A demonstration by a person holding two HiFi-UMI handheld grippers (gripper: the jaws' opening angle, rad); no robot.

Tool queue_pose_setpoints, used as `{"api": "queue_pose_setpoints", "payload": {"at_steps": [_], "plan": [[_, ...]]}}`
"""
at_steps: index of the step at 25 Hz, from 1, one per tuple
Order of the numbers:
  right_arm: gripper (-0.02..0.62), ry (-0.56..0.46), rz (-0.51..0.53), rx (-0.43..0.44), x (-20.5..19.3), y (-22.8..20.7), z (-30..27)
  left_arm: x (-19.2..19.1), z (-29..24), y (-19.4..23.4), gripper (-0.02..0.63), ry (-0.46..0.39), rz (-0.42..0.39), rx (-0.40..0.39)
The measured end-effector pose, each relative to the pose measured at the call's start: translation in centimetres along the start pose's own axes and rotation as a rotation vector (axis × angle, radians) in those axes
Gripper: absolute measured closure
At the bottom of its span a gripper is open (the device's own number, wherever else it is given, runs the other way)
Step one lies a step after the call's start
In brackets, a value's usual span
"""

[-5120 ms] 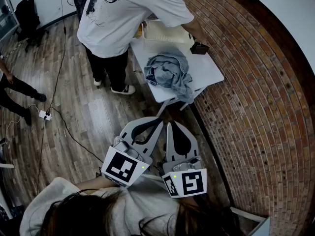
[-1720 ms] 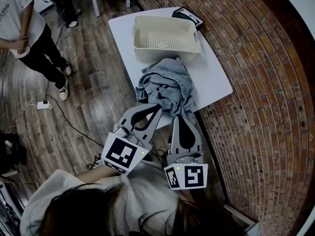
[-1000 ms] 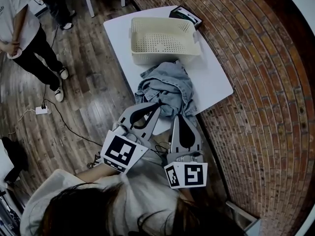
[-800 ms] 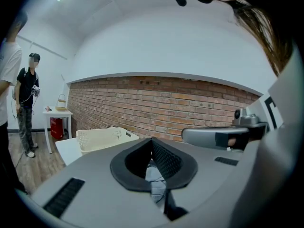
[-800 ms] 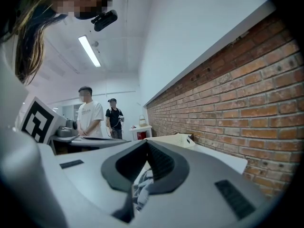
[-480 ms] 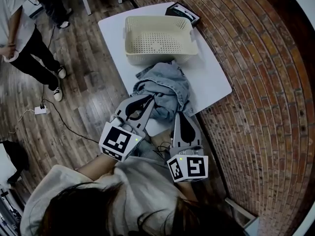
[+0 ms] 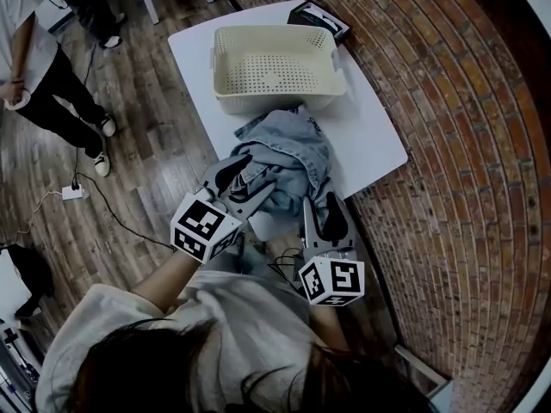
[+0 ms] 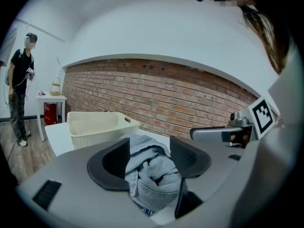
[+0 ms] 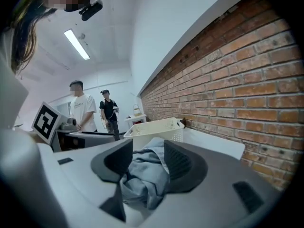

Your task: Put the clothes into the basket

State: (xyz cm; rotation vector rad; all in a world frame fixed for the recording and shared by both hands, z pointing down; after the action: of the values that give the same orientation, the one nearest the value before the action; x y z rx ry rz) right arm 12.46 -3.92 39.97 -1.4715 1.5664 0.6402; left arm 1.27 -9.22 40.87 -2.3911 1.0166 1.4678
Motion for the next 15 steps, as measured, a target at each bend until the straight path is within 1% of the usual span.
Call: {"api": "queue_pose_setpoints", "payload": {"at_steps": [4,6,9,12,15], "plan": [[0.371,0.035,-0.042,-0.005,-1.1,-0.9,-0.6,-1.3,-1.0,0.3,0.320,0.058,0.039,-0.046],[0.343,0.056,-0.058,-0.013,-1.7,-1.3,-0.9,-1.9,-1.5,0.6,0.309,0.082,0.052,-0.063],[0.305,0.080,-0.079,-0.018,-2.3,-2.1,-1.5,-2.2,-2.3,1.1,0.280,0.100,0.060,-0.075],[0.282,0.086,-0.109,-0.014,-2.9,-2.8,-2.1,-2.5,-2.7,1.9,0.267,0.103,0.086,-0.087],[0.236,0.112,-0.127,-0.019,-3.9,-3.6,-2.8,-2.9,-3.2,2.8,0.252,0.125,0.078,-0.077]]}}
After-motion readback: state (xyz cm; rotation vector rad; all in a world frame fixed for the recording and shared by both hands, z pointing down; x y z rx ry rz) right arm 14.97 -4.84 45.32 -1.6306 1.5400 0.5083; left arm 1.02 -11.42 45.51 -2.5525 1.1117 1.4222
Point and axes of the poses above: the fingertips, and each gripper's own axes: z backward along the fingers, y to its left, x out of its top, the point moved 1 cm from there along z, backward along the fingers, and after that the axes turned 14 degrees about y, right-handed, at the moved point
